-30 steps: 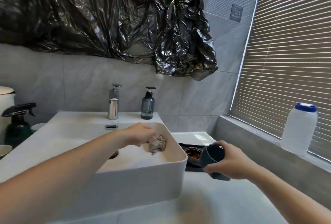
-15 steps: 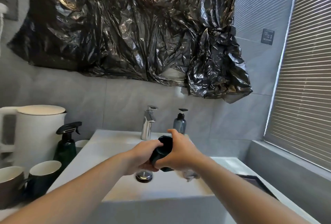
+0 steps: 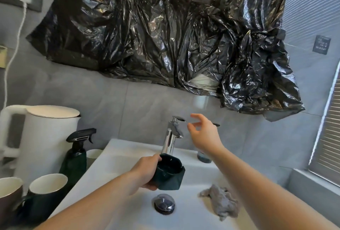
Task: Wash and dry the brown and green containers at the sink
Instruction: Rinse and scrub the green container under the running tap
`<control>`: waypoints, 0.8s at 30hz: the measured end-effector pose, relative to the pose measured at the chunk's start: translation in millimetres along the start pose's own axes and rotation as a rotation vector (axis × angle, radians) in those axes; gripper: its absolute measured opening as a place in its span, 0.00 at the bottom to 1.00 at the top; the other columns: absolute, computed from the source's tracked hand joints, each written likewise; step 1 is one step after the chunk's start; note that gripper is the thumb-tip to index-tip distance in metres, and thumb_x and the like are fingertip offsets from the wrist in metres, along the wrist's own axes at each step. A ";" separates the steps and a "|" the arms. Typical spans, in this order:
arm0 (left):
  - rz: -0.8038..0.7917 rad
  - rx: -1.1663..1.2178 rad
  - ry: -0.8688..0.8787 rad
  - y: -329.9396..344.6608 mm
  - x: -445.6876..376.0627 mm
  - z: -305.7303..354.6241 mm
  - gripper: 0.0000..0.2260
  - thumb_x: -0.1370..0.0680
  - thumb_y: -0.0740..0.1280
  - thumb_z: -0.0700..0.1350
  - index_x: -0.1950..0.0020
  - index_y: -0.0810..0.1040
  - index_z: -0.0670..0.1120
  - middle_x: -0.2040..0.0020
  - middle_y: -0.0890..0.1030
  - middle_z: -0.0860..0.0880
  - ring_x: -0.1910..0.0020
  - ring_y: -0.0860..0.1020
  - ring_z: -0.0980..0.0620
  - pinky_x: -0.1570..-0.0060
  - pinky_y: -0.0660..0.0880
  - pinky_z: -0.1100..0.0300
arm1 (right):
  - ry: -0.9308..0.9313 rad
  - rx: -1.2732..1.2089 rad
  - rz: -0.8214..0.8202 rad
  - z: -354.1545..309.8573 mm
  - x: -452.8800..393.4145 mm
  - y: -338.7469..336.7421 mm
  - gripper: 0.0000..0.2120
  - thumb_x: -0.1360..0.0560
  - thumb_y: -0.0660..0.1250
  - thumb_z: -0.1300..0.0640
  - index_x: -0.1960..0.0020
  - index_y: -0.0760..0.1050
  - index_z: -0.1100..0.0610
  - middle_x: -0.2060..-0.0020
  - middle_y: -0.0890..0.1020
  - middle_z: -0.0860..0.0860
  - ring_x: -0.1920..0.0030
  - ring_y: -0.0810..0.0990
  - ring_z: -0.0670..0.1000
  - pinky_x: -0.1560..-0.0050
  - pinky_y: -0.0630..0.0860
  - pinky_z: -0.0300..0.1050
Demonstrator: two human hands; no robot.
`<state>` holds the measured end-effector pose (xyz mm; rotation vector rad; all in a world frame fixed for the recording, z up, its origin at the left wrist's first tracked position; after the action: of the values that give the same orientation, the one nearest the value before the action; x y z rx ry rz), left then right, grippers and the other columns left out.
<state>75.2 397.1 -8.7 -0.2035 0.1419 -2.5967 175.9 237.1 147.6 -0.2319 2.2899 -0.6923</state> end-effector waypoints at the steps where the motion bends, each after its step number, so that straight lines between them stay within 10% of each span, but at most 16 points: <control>1: 0.001 -0.001 0.012 2.4 -1.3 -0.4 0.14 0.16 0.60 0.53 0.40 0.81 0.48 0.46 0.84 0.40 0.53 0.84 0.40 0.71 0.78 0.58 | -0.018 0.019 0.001 -2.0 -7.2 6.3 0.15 0.19 0.67 0.50 0.32 0.76 0.46 0.48 0.84 0.45 0.59 0.81 0.44 0.57 0.77 0.40; 4: 0.009 -0.001 0.035 8.6 -3.1 -1.5 0.13 0.15 0.59 0.52 0.40 0.80 0.47 0.43 0.83 0.39 0.50 0.84 0.38 0.73 0.79 0.57 | -0.045 0.099 0.019 0.2 -20.0 26.1 0.13 0.20 0.69 0.48 0.36 0.81 0.45 0.49 0.87 0.45 0.49 0.85 0.49 0.45 0.82 0.50; 12: -0.005 -0.053 0.017 14.1 -8.7 -10.5 0.13 0.16 0.60 0.51 0.43 0.80 0.44 0.46 0.82 0.38 0.51 0.84 0.37 0.70 0.83 0.50 | -0.163 0.208 0.178 5.5 -29.9 24.7 0.10 0.19 0.69 0.47 0.39 0.85 0.42 0.51 0.89 0.47 0.52 0.85 0.54 0.58 0.77 0.46; 24: 0.039 -0.222 0.062 8.8 -13.3 -15.3 0.17 0.16 0.54 0.51 0.48 0.79 0.41 0.56 0.81 0.39 0.68 0.80 0.43 0.74 0.74 0.60 | -0.100 0.121 0.152 4.8 -44.1 30.0 0.12 0.18 0.68 0.46 0.38 0.84 0.42 0.48 0.88 0.45 0.49 0.84 0.52 0.53 0.80 0.47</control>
<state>88.4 397.3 -26.5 -0.1968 0.4531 -2.5464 212.2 275.9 154.6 -0.0345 2.1371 -0.7211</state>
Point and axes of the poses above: each hand's wrist, its own x-axis away from the middle knuckle, its own y-axis out of the palm, z = x × y, the point moved 7 cm from there along -x, towards the middle knuckle
